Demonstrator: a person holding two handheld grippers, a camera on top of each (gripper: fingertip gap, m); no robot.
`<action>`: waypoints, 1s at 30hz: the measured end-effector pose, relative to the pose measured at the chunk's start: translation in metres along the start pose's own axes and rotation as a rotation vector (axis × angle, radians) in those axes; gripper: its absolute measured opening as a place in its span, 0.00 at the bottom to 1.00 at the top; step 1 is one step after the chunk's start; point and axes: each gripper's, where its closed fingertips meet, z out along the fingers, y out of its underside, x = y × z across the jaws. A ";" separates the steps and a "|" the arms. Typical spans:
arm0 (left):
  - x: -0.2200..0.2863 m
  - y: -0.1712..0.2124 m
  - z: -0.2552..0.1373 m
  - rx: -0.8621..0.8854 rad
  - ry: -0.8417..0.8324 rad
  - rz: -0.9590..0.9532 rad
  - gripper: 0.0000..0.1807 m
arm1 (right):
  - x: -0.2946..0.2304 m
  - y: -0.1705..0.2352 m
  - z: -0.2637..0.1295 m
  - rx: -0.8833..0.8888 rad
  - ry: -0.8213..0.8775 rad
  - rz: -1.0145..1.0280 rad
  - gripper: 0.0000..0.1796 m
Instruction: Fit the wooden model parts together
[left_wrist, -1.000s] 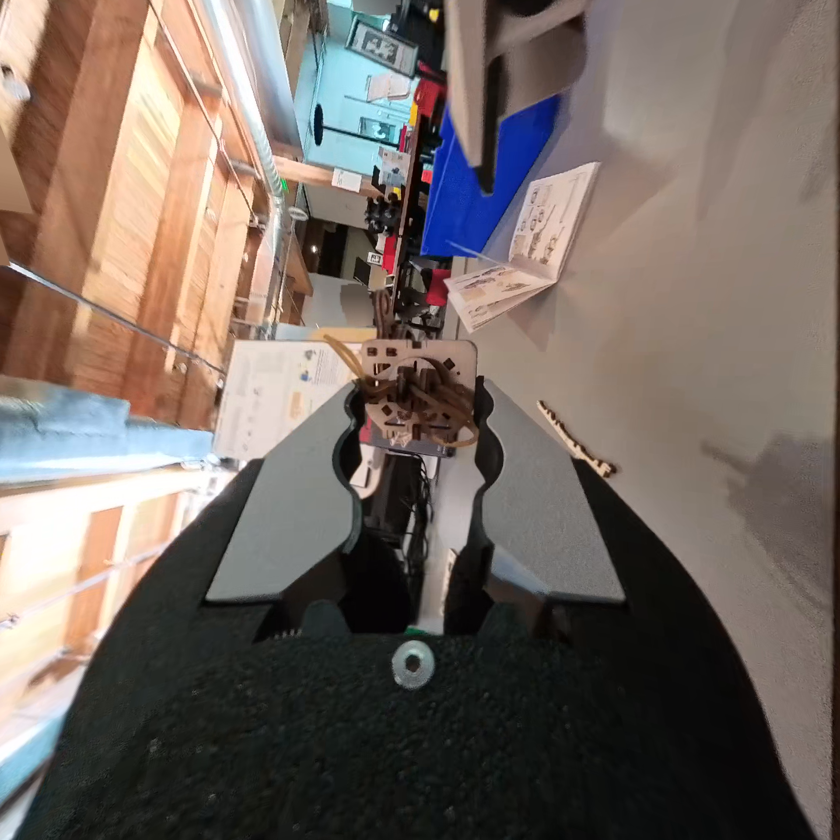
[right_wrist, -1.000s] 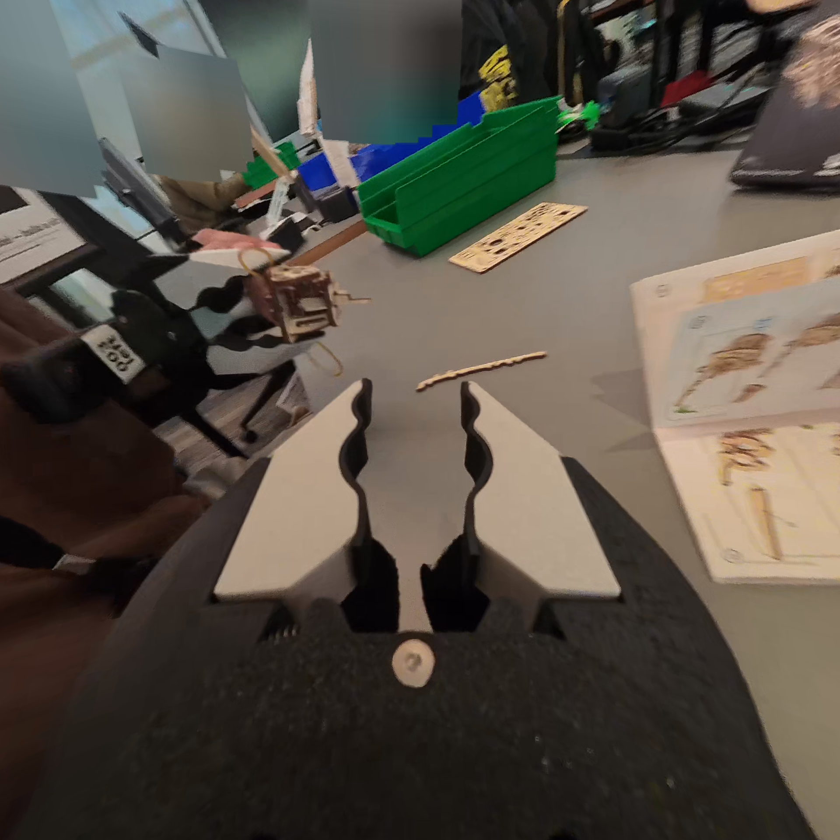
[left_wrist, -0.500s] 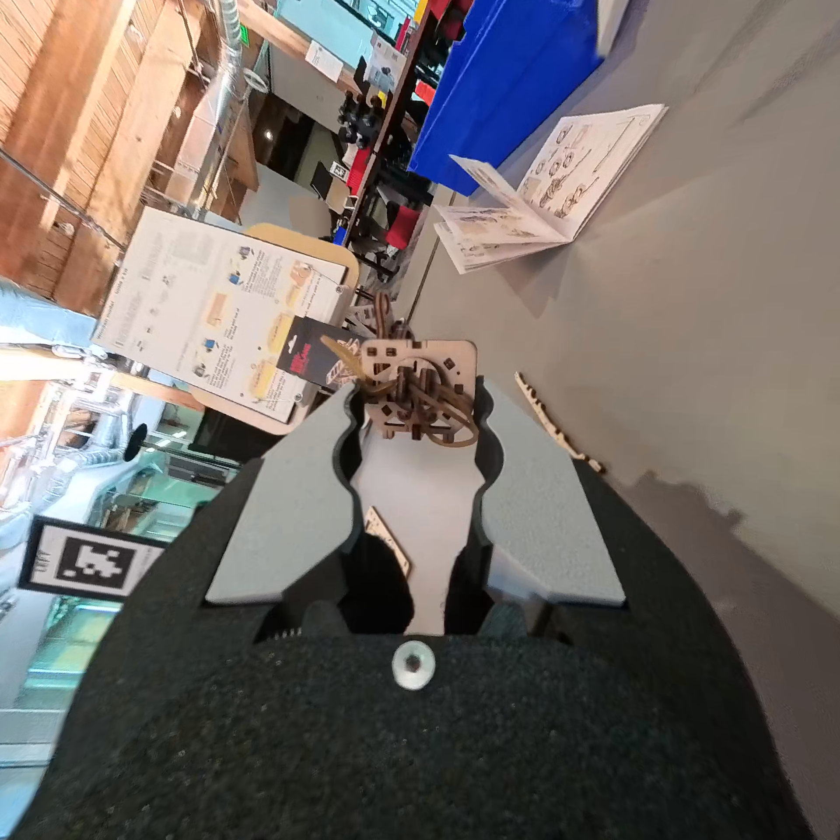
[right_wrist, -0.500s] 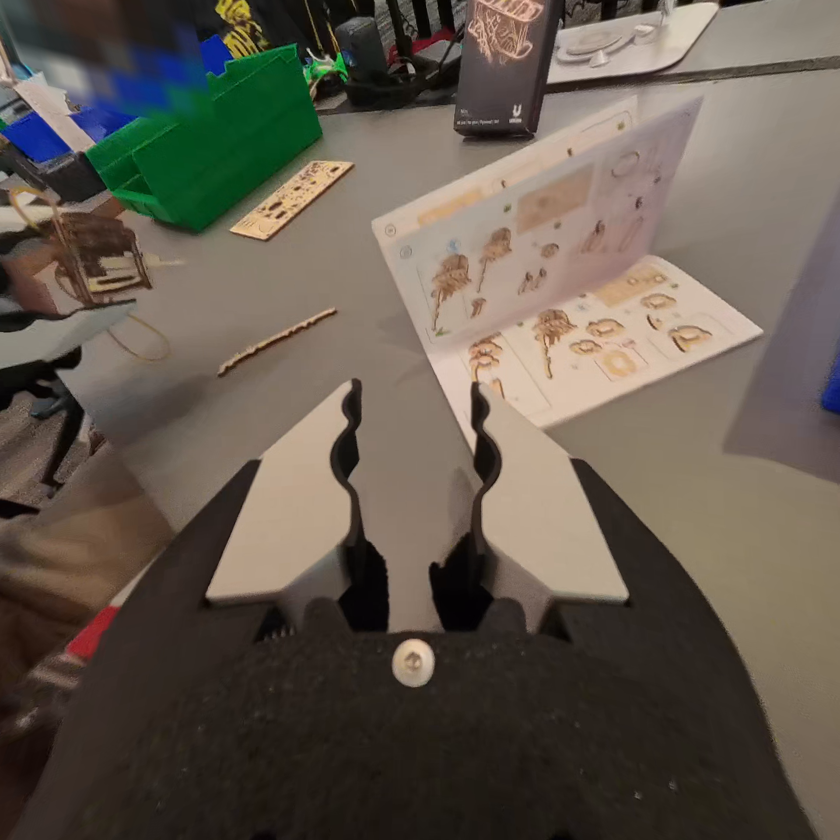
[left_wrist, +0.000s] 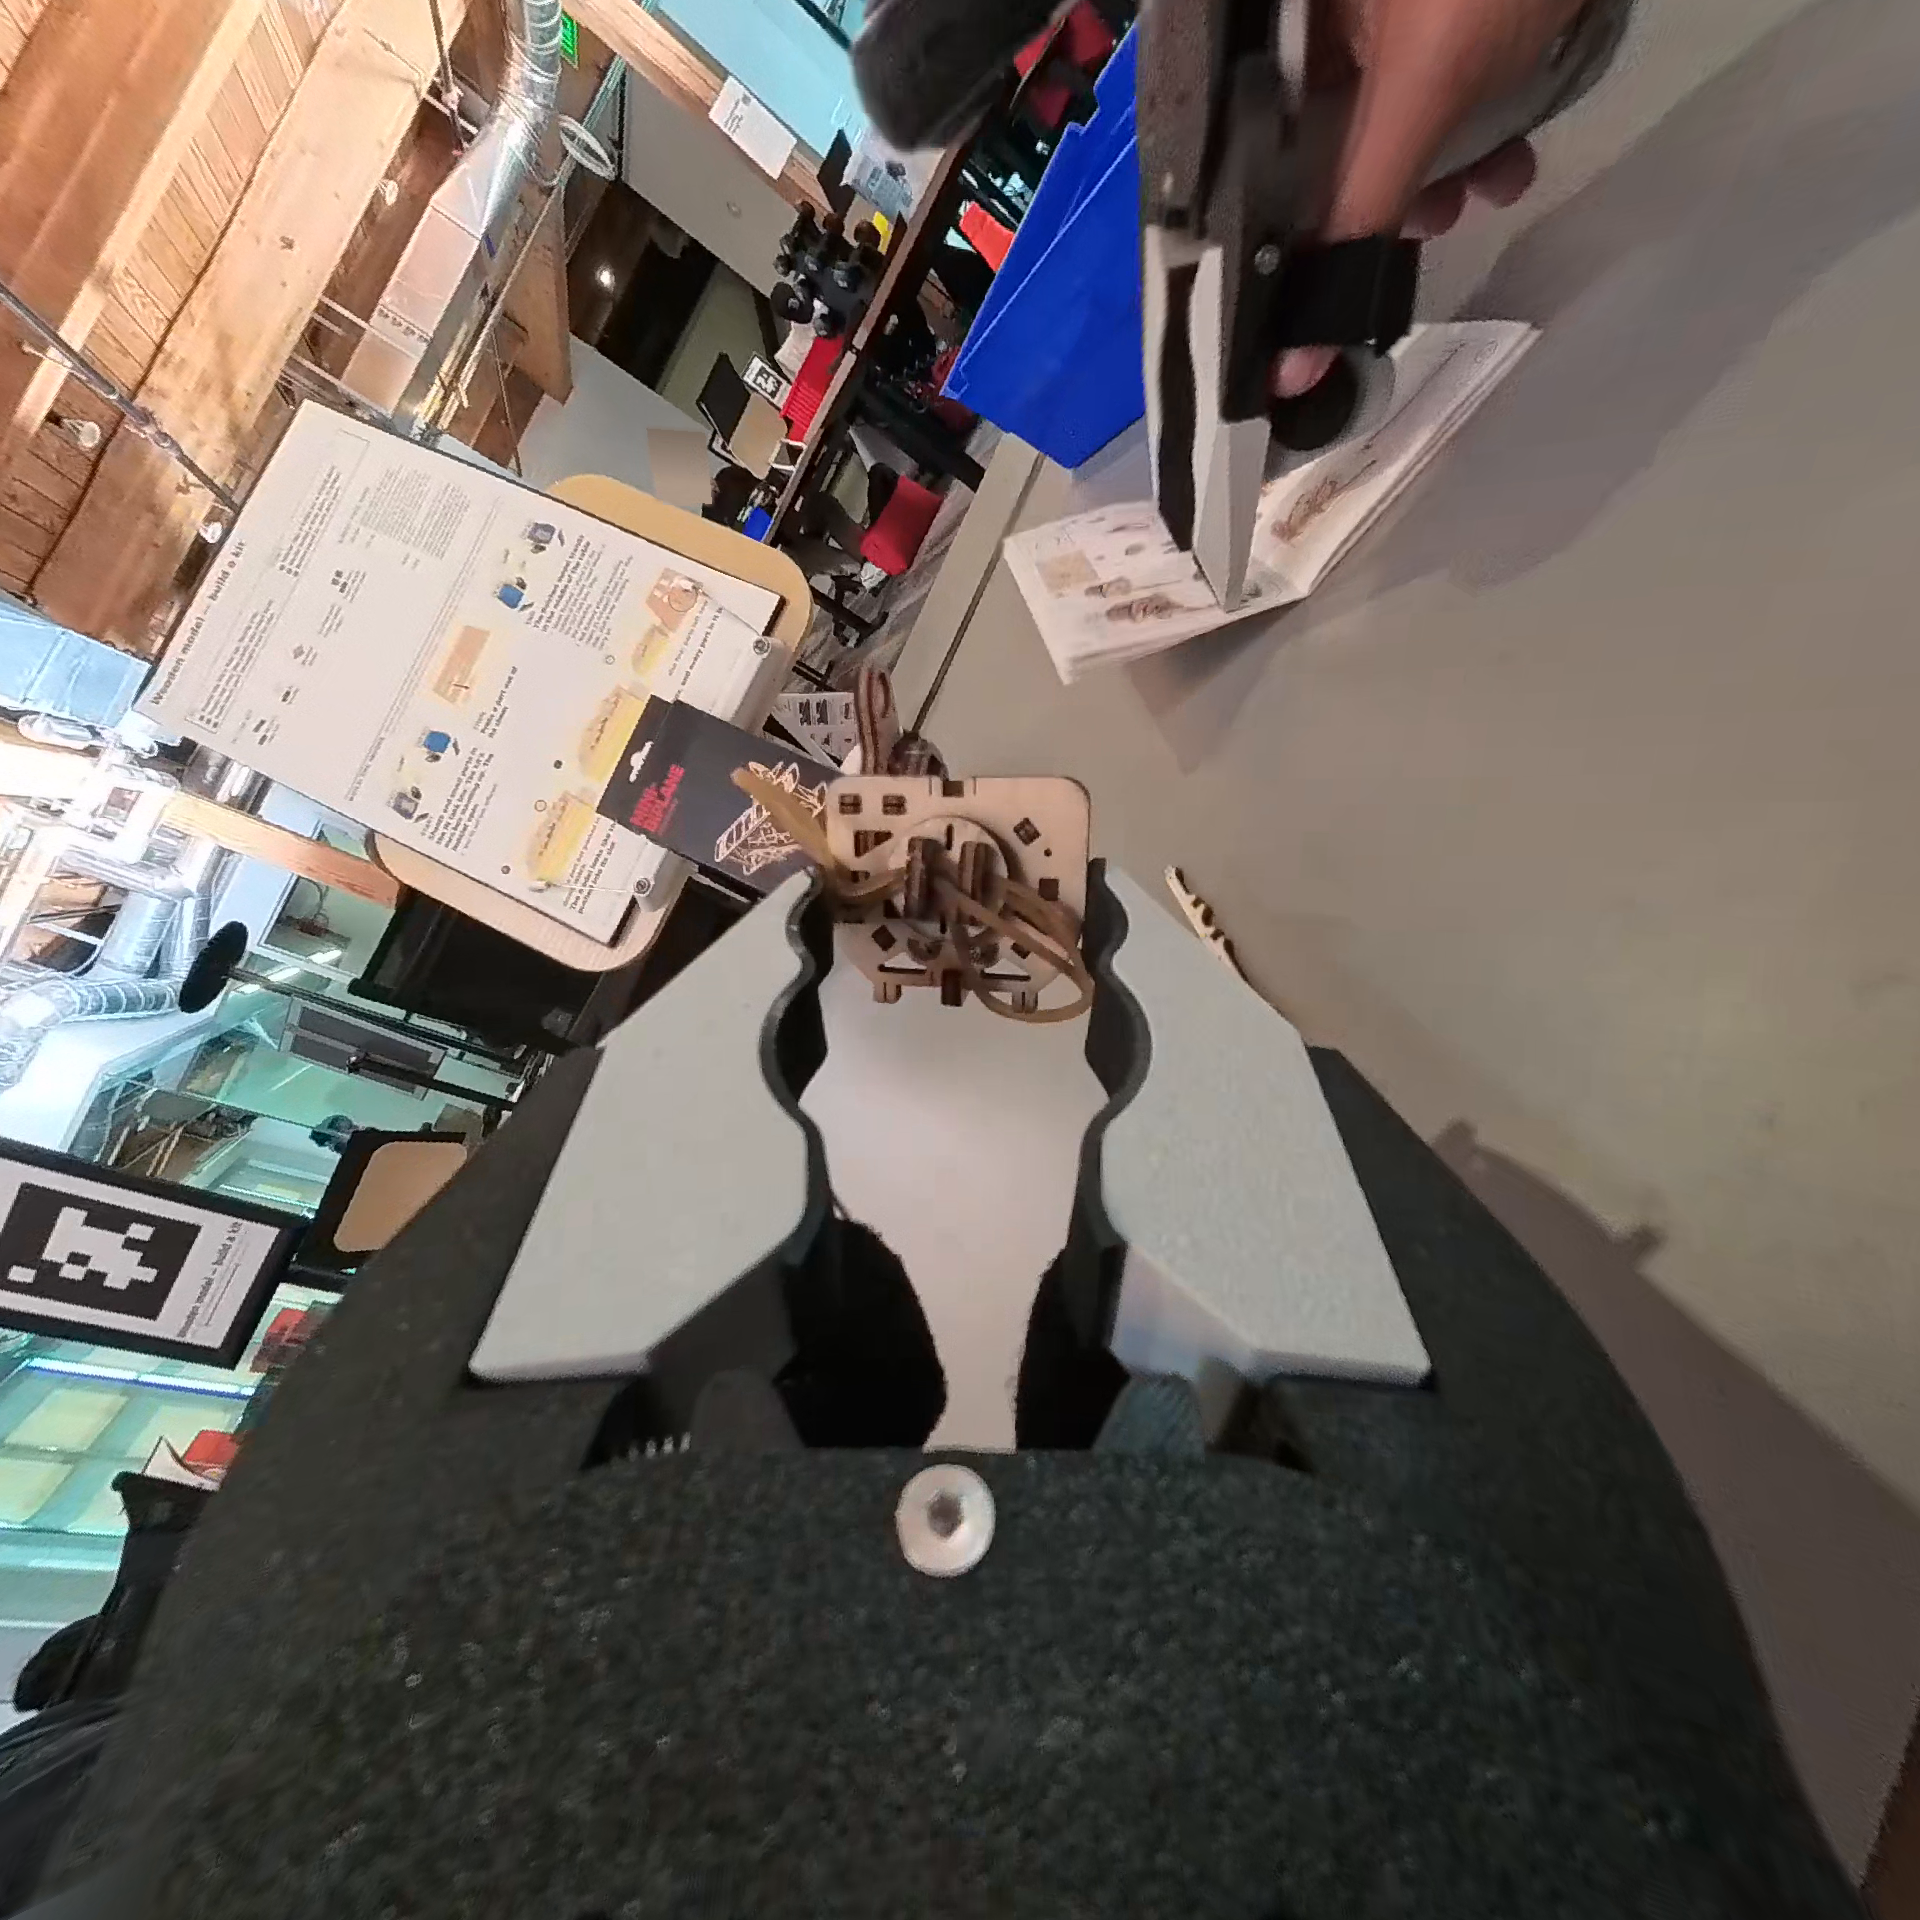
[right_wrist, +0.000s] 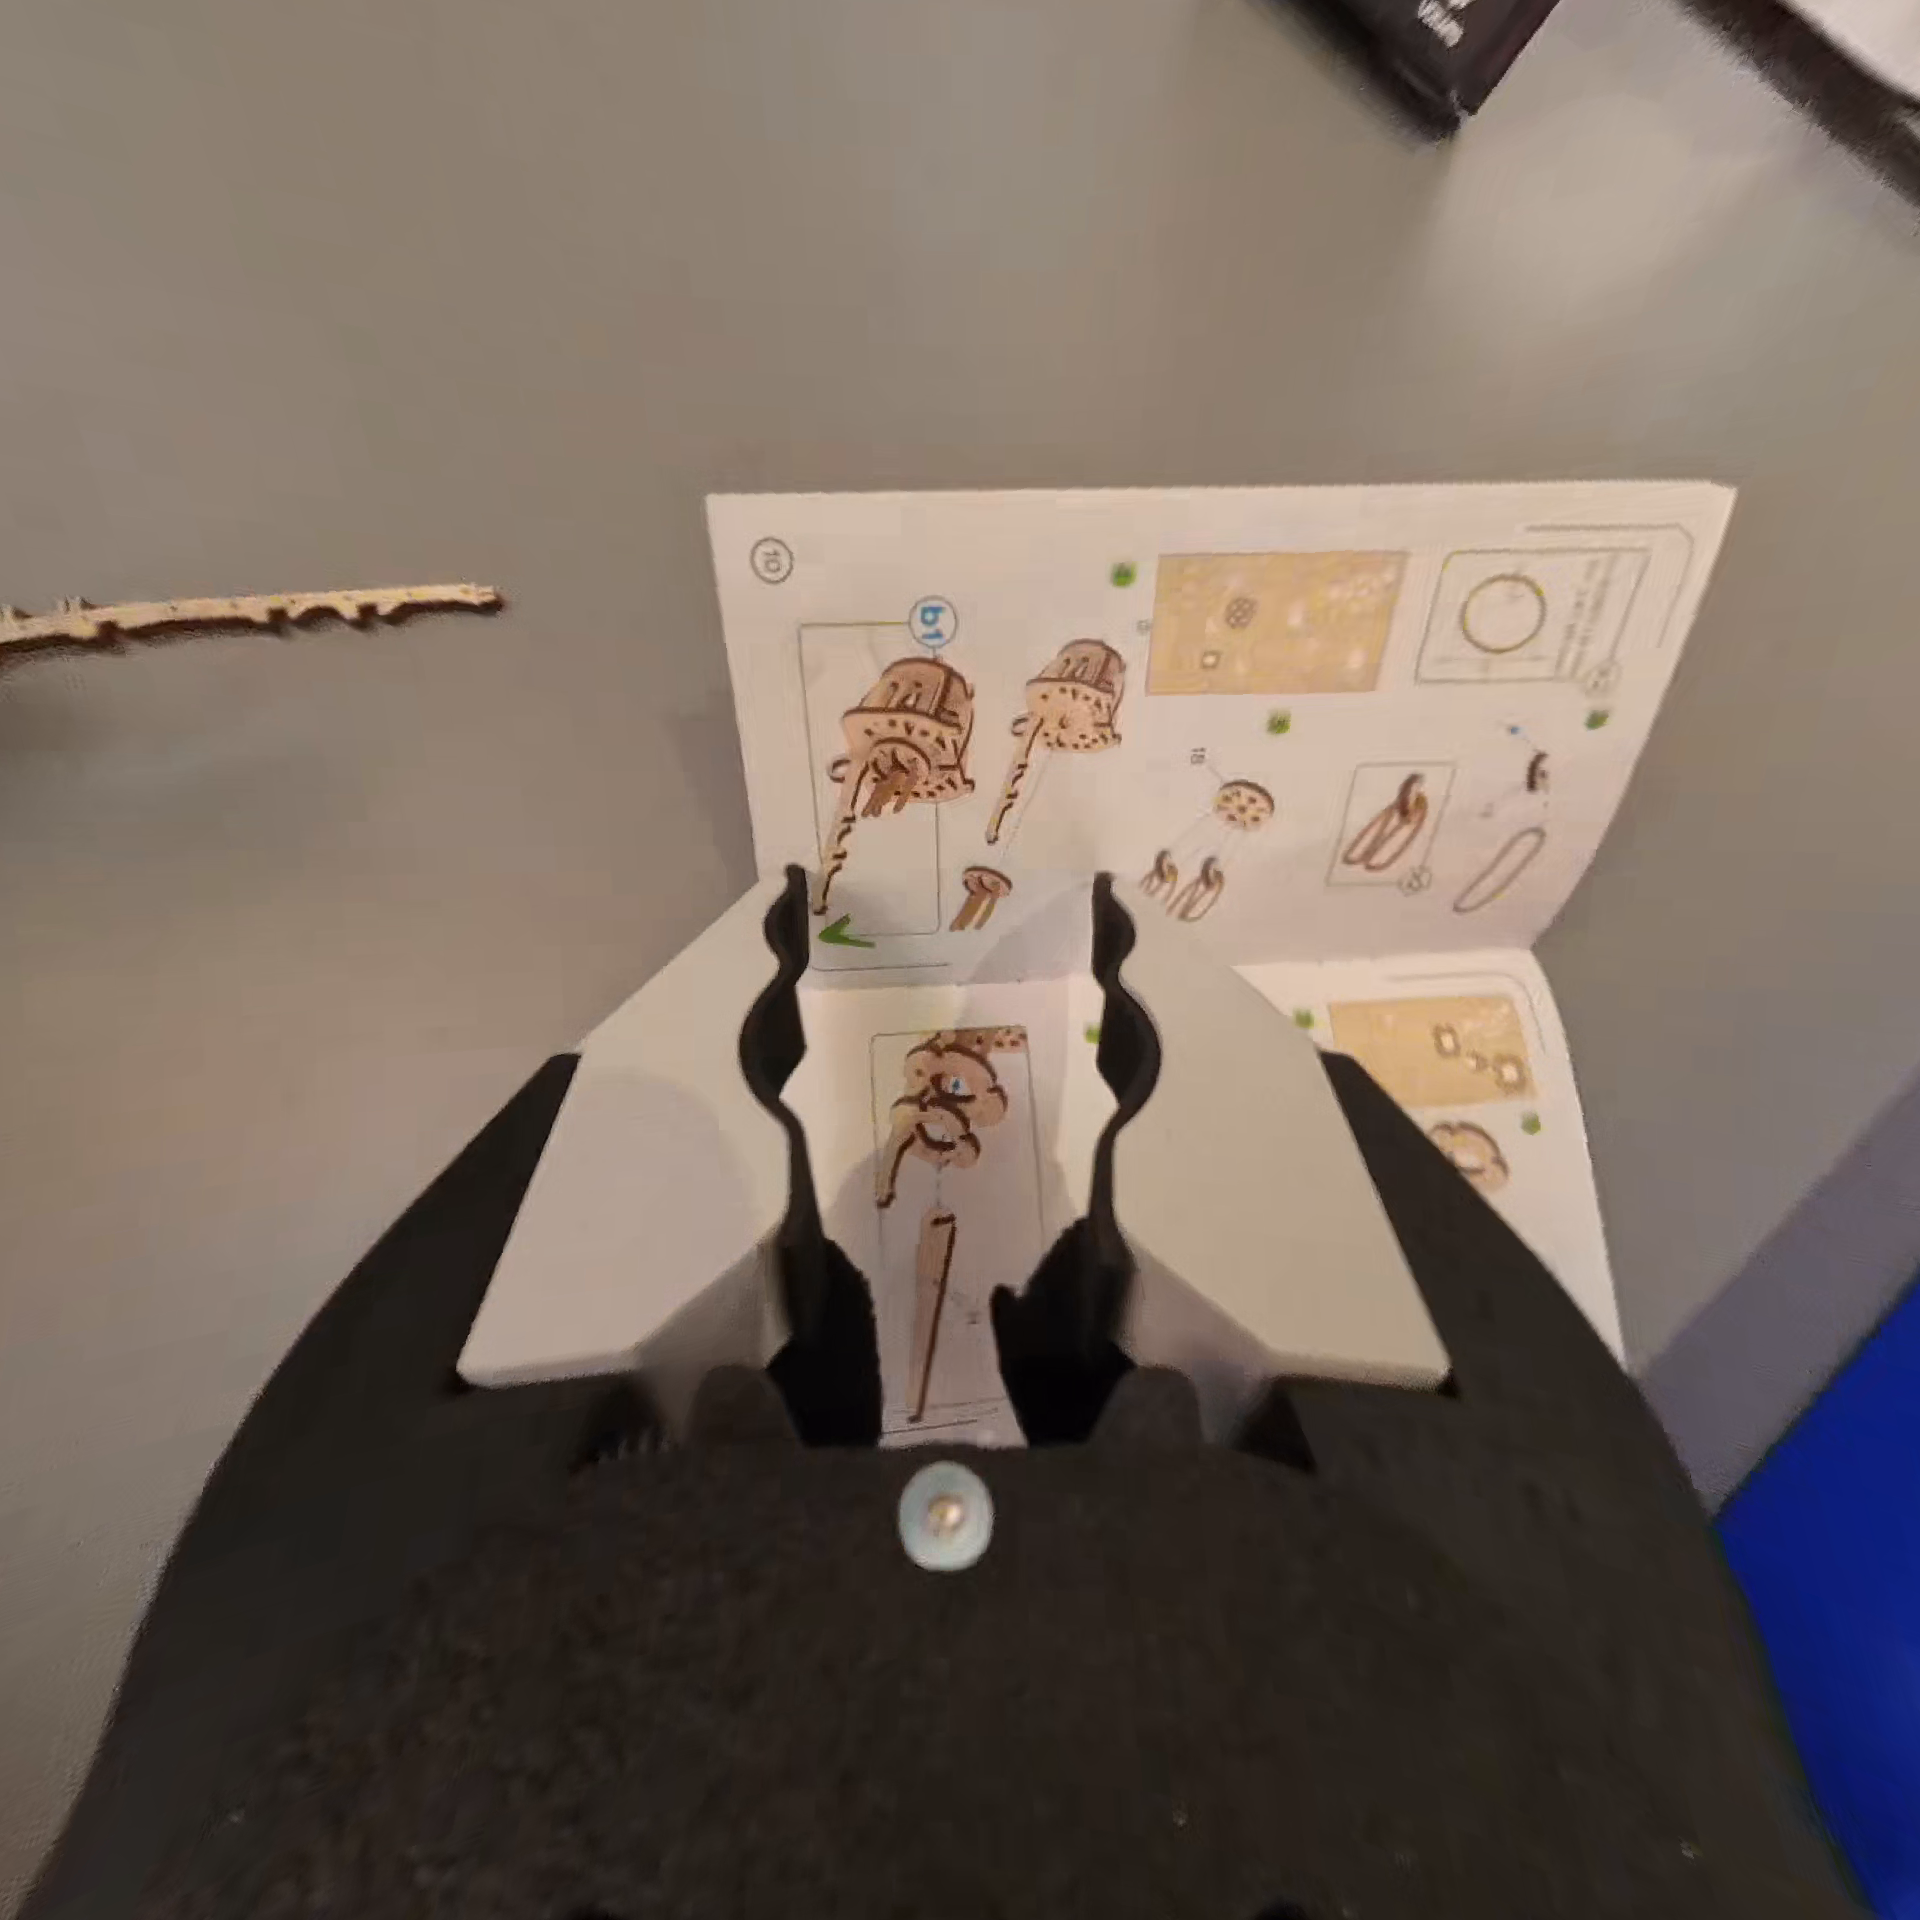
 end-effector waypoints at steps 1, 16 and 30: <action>0.000 0.001 -0.001 -0.003 0.001 0.002 0.25 | 0.001 -0.001 0.002 -0.017 -0.010 0.004 0.30; -0.005 0.031 -0.008 -0.113 0.375 -0.131 0.25 | -0.004 0.004 0.016 -0.094 -0.081 -0.007 0.28; -0.037 0.069 -0.015 -0.275 0.329 -0.504 0.25 | -0.205 -0.034 0.025 0.087 -0.305 0.353 0.20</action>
